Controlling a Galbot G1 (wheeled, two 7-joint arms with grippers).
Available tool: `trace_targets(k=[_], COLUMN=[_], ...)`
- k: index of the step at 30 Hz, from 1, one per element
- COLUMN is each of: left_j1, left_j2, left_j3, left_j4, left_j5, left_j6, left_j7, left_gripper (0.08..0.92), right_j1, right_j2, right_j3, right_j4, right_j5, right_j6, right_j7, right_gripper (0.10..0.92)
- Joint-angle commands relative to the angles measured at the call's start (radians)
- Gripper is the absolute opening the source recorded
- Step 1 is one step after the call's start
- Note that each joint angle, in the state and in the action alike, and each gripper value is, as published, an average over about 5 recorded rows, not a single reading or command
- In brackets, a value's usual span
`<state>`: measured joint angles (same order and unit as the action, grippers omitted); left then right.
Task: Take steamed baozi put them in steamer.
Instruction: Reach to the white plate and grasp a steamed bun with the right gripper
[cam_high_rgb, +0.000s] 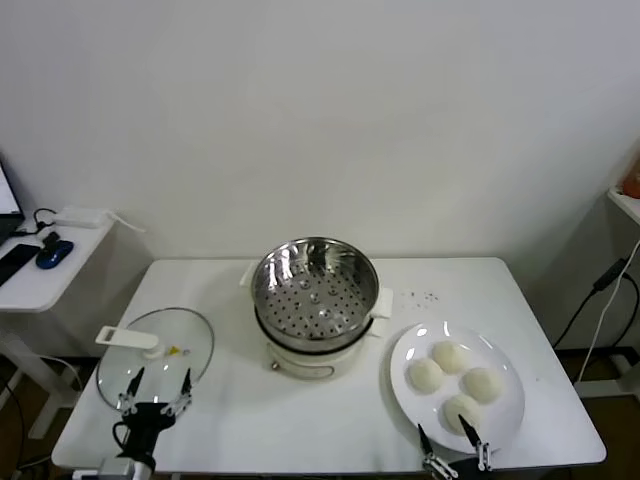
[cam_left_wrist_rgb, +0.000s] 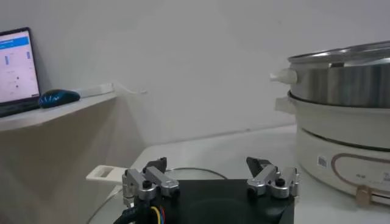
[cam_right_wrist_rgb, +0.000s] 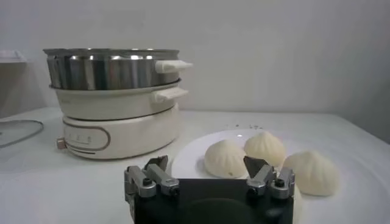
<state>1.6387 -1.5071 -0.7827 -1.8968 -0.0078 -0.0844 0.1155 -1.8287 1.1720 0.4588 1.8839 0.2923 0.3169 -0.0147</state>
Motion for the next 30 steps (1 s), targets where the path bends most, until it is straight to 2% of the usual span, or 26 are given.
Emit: trace_targets(k=[1,5,10,18,23,30], left_j1=[0.002,0.001,-0.006,-0.023,-0.020,-0.010], left_j2=[0.000,0.000,-0.002,-0.005,0.000,0.006], left_j3=[0.000,0.001,0.006,0.011,0.012,0.013], left_j4=[-0.001,-0.002,-0.005,-0.013,-0.011,-0.014], left_j5=[0.000,0.001,0.015,0.020,0.017,0.008], left_j6=[-0.001,-0.002,-0.001,0.002,0.000,-0.007], left_j7=[0.000,0.000,-0.003,-0.018,-0.018,-0.019], left_gripper=[0.823,0.823,0.823,0.823,0.823,0.823], right_j1=[0.003,0.045,0.145,0.334,0.489,0.697], right_j2=[0.004,-0.030,-0.139,-0.343,-0.506,-0.731], right_j3=[0.009,0.062,0.145,0.175,0.135,-0.005], right_j4=[0.003,0.048,0.100,0.100,0.011,-0.192], right_j5=[0.005,0.010,-0.010,0.116,0.174,0.103], right_j6=[-0.001,-0.073,-0.233,-0.520,-0.613,-0.610], right_j7=[-0.008,-0.068,-0.176,-0.290,-0.430,-0.792], right_gripper=[0.823,0.823,0.823,0.823,0.823,0.823])
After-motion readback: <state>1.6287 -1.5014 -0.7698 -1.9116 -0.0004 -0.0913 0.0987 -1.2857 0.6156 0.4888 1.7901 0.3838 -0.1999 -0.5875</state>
